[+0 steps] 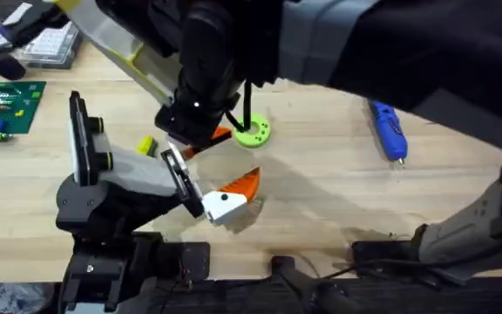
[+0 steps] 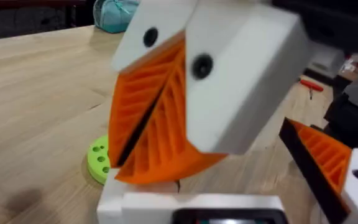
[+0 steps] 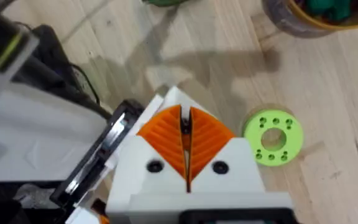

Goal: Pick up the gripper from the table and insert it into the empty holder that is missing its gripper. Then pick up a screw, insert it into the mounting hole, and use the screwdriver to tighten it. Finally, clean up the table by picking up the vegetable and placing it into the bucket.

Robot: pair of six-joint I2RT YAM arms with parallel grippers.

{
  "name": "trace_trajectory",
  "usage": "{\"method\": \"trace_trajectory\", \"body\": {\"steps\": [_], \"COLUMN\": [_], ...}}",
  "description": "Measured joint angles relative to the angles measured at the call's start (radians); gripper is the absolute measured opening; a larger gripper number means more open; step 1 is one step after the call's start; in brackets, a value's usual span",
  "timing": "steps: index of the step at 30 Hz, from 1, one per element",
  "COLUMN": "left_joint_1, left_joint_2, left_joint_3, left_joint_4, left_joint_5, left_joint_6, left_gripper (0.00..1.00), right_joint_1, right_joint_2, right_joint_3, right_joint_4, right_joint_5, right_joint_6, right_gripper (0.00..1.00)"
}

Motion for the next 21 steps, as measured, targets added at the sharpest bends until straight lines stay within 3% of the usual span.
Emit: {"method": "trace_trajectory", "body": {"steps": [17,21], "left_joint_1": [0.0,0.0], "left_joint_2": [0.004,0.004], "left_joint_3": [0.0,0.0], "left_joint_4": [-0.001,-0.002], "left_joint_5": [0.012,0.014], "left_joint_6": [-0.017,-0.017], "left_gripper": [0.986,0.986], "right_joint_1": [0.0,0.0], "right_joint_2": [0.003,0.002], "right_joint_3": [0.0,0.0], "right_joint_4": [-0.015,-0.019], "right_joint_5": [0.0,-0.007], "right_joint_6": [0.0,0.0], "right_gripper": [0.009,0.158]}}
